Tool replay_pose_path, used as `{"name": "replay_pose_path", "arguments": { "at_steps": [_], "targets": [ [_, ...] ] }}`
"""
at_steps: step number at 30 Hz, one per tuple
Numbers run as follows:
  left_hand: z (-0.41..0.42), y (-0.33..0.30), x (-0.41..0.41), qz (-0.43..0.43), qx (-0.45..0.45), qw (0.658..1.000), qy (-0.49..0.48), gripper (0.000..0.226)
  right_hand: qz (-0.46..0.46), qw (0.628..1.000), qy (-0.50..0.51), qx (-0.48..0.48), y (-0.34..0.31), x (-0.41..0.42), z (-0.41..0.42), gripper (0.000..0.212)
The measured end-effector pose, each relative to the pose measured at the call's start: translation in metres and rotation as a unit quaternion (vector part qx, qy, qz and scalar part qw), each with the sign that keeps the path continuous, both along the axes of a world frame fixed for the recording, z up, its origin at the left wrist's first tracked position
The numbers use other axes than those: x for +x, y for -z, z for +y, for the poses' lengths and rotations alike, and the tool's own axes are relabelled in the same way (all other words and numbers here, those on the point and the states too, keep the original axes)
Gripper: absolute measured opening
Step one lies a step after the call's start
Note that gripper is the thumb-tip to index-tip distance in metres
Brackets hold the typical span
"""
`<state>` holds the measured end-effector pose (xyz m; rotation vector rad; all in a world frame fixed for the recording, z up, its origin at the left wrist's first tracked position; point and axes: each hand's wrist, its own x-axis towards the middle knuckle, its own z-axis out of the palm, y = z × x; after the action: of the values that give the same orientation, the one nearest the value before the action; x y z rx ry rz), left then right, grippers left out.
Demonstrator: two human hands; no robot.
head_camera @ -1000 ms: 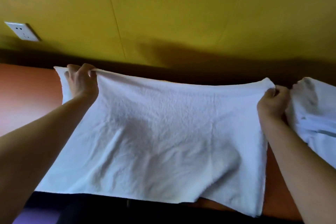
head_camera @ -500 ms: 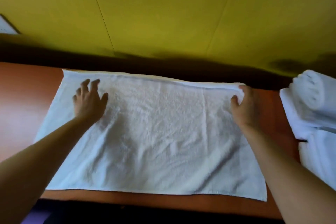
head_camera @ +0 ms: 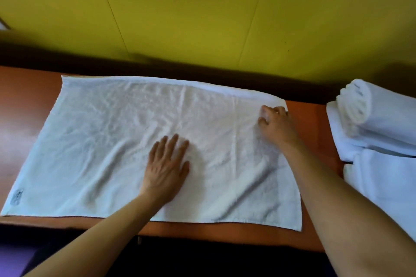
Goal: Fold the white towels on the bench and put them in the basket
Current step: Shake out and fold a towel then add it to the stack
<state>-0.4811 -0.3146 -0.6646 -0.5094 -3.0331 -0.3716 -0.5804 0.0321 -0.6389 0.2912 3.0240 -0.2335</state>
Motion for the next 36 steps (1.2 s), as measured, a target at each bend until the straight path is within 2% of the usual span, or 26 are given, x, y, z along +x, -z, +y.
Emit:
{"name": "replay_pose_path", "arguments": {
  "at_steps": [3,7,9,11,13,15,17,18,22,25,28,30,31,33,36],
  "targets": [
    [0.056,0.001,0.026,0.022,0.023,0.995,0.095,0.053,-0.007,0.999,-0.007,-0.033,-0.005,-0.008,0.011,0.043],
    [0.116,-0.001,0.060,0.036,0.074,0.974,0.209,0.048,-0.003,0.991,-0.002,-0.131,-0.002,-0.011,0.023,0.041],
    [0.138,-0.005,0.073,0.036,0.064,0.963,0.260,0.044,0.022,0.980,0.028,-0.198,-0.001,-0.011,0.031,0.035],
    [0.153,-0.009,0.083,0.021,0.023,0.954,0.298,0.044,0.069,0.978,0.095,-0.172,-0.002,-0.010,0.039,0.034],
    [0.162,-0.008,0.087,0.008,-0.007,0.956,0.294,0.046,0.088,0.979,0.166,-0.076,0.000,-0.010,0.048,0.049],
    [0.168,-0.005,0.088,0.006,0.004,0.959,0.282,0.034,0.062,0.978,0.193,-0.036,-0.001,-0.010,0.048,0.061],
    [0.173,-0.002,0.090,0.012,0.018,0.960,0.278,0.015,0.006,0.977,0.194,-0.085,-0.001,-0.016,0.043,0.051],
    [0.174,-0.002,0.090,0.005,0.024,0.961,0.277,0.015,-0.013,0.972,0.197,-0.131,0.000,-0.020,0.041,0.043],
    [0.172,-0.015,0.090,-0.104,0.065,0.963,0.239,0.038,-0.003,0.942,0.237,-0.239,-0.006,-0.031,0.041,0.013],
    [0.172,-0.030,0.093,-0.172,0.134,0.962,0.164,0.034,-0.020,0.912,0.290,-0.290,-0.009,-0.028,0.052,0.019],
    [0.173,-0.047,0.100,-0.214,0.166,0.954,0.128,0.023,-0.028,0.882,0.345,-0.320,-0.007,-0.016,0.060,0.005],
    [0.171,-0.055,0.107,-0.228,0.196,0.947,0.116,0.013,-0.020,0.875,0.352,-0.331,-0.008,-0.008,0.060,0.019],
    [0.170,-0.059,0.110,-0.235,0.209,0.942,0.113,0.011,-0.016,0.876,0.348,-0.333,-0.012,-0.003,0.060,0.019],
    [0.169,-0.066,0.116,-0.241,0.216,0.939,0.113,0.017,-0.019,0.882,0.345,-0.320,-0.020,0.003,0.065,0.012],
    [0.170,-0.081,0.122,-0.222,0.213,0.944,0.119,0.030,0.018,0.868,0.339,-0.363,-0.039,0.009,0.074,0.030]
  ]
}}
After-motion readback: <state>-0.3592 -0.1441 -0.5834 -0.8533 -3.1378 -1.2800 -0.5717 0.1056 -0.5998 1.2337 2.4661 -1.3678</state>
